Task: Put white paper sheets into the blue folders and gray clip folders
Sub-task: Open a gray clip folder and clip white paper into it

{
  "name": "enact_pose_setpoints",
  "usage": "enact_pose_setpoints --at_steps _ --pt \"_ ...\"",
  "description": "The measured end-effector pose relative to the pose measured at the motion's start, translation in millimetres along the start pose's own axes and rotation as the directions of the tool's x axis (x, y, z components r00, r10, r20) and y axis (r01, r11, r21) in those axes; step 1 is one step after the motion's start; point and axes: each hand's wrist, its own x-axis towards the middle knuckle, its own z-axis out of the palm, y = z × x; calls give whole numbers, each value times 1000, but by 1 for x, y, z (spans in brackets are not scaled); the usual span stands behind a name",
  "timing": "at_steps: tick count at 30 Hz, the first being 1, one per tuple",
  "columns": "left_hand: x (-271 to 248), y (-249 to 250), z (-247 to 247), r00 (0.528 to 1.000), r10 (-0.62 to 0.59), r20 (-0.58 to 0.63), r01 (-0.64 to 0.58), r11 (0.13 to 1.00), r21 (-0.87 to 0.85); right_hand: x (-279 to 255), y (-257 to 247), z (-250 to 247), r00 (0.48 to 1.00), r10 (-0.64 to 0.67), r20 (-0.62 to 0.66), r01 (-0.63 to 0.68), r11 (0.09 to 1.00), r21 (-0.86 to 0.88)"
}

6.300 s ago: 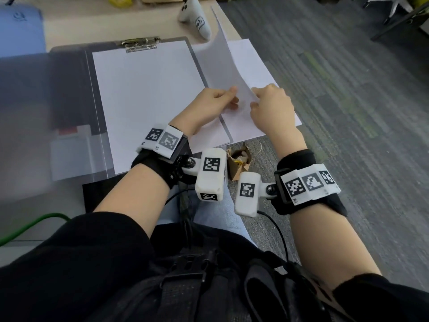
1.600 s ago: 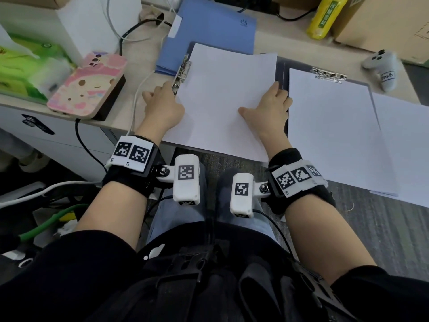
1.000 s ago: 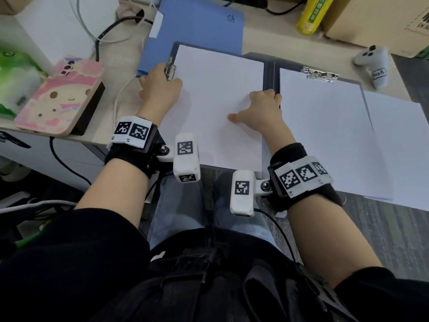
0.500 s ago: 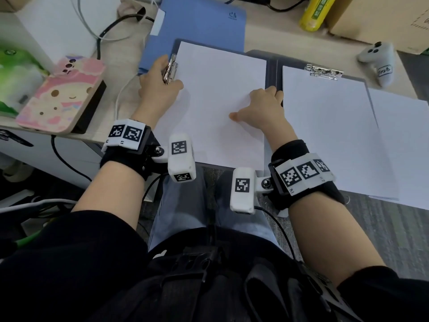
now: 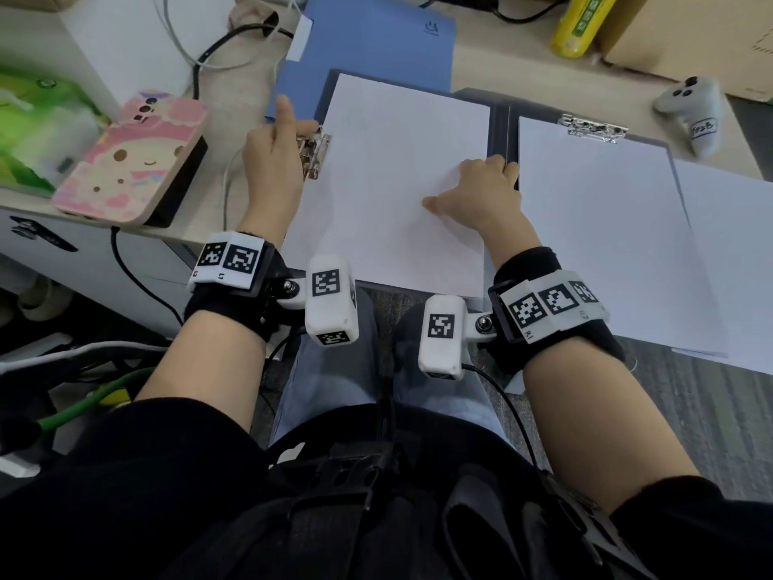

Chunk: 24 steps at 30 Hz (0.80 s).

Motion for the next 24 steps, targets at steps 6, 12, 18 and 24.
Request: enact_pose_setpoints --at_steps 6,12,18,24 --pt "6 -16 -7 997 -48 -64 56 990 131 -1 1 4 1000 -1 -12 1 1000 -8" --pt "9 -7 -7 979 -205 -9 195 914 356 -1 3 6 1000 1 -21 -1 1000 -9" --pt "11 -7 -5 951 -309 -14 289 871 398 -2 3 9 1000 3 -28 -4 1000 -18" --pt "11 10 -11 926 -329 186 339 941 -22 -1 4 8 1000 -3 -11 4 1000 15"
